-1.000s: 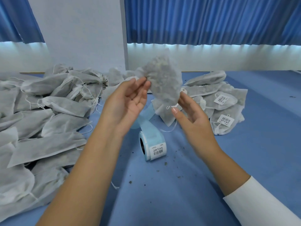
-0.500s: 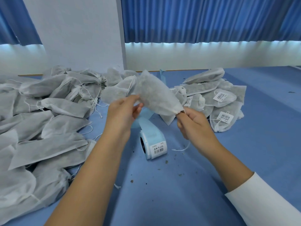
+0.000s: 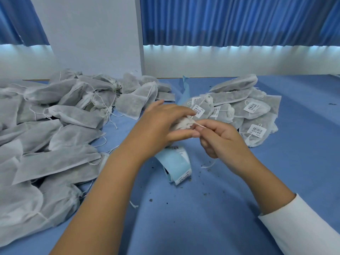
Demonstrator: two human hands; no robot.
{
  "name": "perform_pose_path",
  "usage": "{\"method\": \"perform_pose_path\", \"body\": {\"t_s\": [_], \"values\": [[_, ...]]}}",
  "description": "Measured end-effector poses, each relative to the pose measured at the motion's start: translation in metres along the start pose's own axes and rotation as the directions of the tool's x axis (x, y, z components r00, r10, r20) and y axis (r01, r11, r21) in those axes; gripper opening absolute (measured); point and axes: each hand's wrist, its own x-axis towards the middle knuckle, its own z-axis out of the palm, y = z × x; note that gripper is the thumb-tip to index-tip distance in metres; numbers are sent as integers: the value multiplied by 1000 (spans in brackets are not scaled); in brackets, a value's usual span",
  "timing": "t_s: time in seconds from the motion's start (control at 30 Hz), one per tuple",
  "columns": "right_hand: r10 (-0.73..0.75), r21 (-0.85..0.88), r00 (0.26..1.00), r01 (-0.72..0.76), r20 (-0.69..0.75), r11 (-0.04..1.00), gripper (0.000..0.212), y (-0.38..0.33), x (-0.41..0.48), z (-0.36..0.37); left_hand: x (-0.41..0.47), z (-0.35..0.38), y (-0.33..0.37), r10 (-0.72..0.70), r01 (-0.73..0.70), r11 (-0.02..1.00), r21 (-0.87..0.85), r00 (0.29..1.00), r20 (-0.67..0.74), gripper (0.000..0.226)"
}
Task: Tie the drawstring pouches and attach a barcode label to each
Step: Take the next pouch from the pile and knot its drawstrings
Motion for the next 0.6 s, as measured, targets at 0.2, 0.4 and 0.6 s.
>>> {"method": "perform_pose_path", "body": {"t_s": [0.2, 0.4, 0.6], "values": [[69, 22, 996, -70, 51, 997, 23, -3, 2, -9, -3, 2, -1, 1, 2, 996, -91, 999, 32, 31], [1, -9, 994, -2, -109, 1000, 30, -3, 4, -11, -1, -3, -4, -32, 33, 999, -39, 999, 24, 25], [-41, -23, 993, 39, -107, 999, 19, -1, 3, -6, -2, -9, -2, -95, 94, 995, 22, 995, 19, 16]]}}
